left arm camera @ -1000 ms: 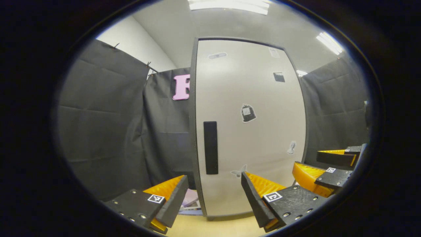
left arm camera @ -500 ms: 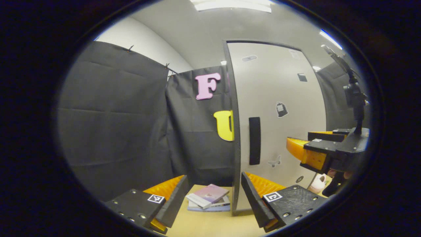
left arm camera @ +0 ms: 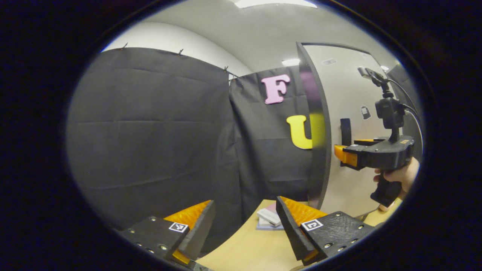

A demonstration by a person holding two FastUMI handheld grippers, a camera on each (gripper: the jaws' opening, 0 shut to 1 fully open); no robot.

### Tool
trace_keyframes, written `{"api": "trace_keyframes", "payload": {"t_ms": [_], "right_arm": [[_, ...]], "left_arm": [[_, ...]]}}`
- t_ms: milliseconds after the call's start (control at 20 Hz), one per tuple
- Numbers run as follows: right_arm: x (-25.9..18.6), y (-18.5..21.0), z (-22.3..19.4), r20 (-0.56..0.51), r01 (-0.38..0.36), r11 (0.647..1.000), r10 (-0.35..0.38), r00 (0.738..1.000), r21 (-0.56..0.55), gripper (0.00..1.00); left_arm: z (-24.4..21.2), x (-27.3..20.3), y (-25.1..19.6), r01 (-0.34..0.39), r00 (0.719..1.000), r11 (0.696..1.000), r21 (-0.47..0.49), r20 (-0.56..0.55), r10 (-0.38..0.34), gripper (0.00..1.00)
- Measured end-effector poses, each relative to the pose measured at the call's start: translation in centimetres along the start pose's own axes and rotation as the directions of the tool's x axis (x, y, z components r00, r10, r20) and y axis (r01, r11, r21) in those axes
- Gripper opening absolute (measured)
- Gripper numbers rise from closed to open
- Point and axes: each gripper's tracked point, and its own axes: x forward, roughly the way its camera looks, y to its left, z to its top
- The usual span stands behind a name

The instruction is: Open the cabinet door with the right hand, grasp the bottle in the cabinet with the left hand and place it on the coaster, then close the cabinet door with the right hand.

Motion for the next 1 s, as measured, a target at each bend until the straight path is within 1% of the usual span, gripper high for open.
{"api": "trace_keyframes", "payload": {"t_ms": [50, 100, 150, 200, 250, 300, 350, 400, 550, 600, 750, 800, 950, 1000], "right_arm": [[0.2, 0.3, 0.1, 0.002, -0.002, 1.000, 0.002, 1.000, 0.007, 0.86], [0.5, 0.8, 0.2, 0.005, -0.013, 1.000, 0.013, 1.000, 0.005, 0.78], [0.8, 0.8, -0.2, -0.016, 0.008, 1.000, -0.008, 1.000, -0.021, 0.70], [1.2, 0.1, -0.3, -0.010, 0.031, 0.999, -0.032, 0.999, -0.035, 0.51], [0.9, 0.2, -0.5, -0.022, 0.041, 0.999, -0.041, 0.999, -0.025, 0.39], [0.9, 0.2, -0.3, -0.023, 0.039, 0.999, -0.039, 0.999, -0.013, 0.34], [1.0, 0.3, -0.4, -0.034, 0.029, 0.999, -0.029, 0.999, -0.015, 0.33], [0.8, 0.3, -0.4, -0.040, 0.014, 1.000, -0.015, 0.999, -0.021, 0.29], [0.6, 0.4, -0.6, -0.072, -0.007, 0.999, 0.004, 0.997, -0.034, 0.29], [0.4, 0.5, -0.6, -0.074, -0.012, 1.000, 0.010, 0.997, -0.028, 0.27], [-0.2, 0.4, -0.7, -0.066, -0.024, 1.000, 0.023, 0.998, -0.014, 0.27], [-0.5, 0.4, -0.7, -0.063, -0.026, 1.000, 0.026, 0.998, -0.013, 0.25], [-1.6, 0.5, -0.6, -0.045, -0.032, 0.999, 0.032, 0.998, -0.009, 0.27], [-2.1, 0.5, -0.4, -0.036, -0.033, 0.999, 0.033, 0.999, -0.010, 0.23]], "left_arm": [[-0.3, -0.2, 0.8, -0.016, 1.000, 1.000, -0.003, -0.006, 0.016, 1.00], [-0.6, -0.4, 1.5, -0.031, 0.999, 1.000, -0.003, -0.017, 0.031, 1.00], [-1.0, -0.5, 2.1, -0.043, 0.999, 0.999, -0.004, -0.023, 0.043, 1.00], [-1.1, -0.7, 2.5, -0.048, 0.998, 0.999, -0.008, -0.026, 0.048, 1.00], [-1.3, -0.8, 2.8, -0.053, 0.998, 0.999, -0.009, -0.027, 0.053, 0.93], [-1.2, -1.0, 3.1, -0.056, 0.998, 0.998, -0.010, -0.024, 0.055, 0.93], [-1.3, -0.9, 3.1, -0.055, 0.998, 0.998, -0.009, -0.023, 0.055, 0.93], [-1.3, -1.0, 3.2, -0.052, 0.998, 0.999, -0.010, -0.022, 0.052, 0.93], [-1.3, -0.9, 3.1, -0.030, 0.999, 0.999, -0.020, -0.013, 0.030, 0.93], [-1.3, -0.7, 3.1, -0.023, 1.000, 0.999, -0.026, -0.013, 0.022, 0.93], [-1.1, -0.5, 3.3, 0.003, 1.000, 0.999, -0.039, -0.010, -0.003, 0.93], [-0.8, -0.4, 3.4, 0.017, 1.000, 0.999, -0.044, -0.005, -0.017, 0.93], [-0.8, 0.2, 3.7, 0.049, 0.999, 0.998, -0.037, -0.005, -0.050, 0.93], [-0.8, 0.4, 3.6, 0.057, 0.998, 0.998, -0.038, -0.007, -0.058, 0.93]]}}
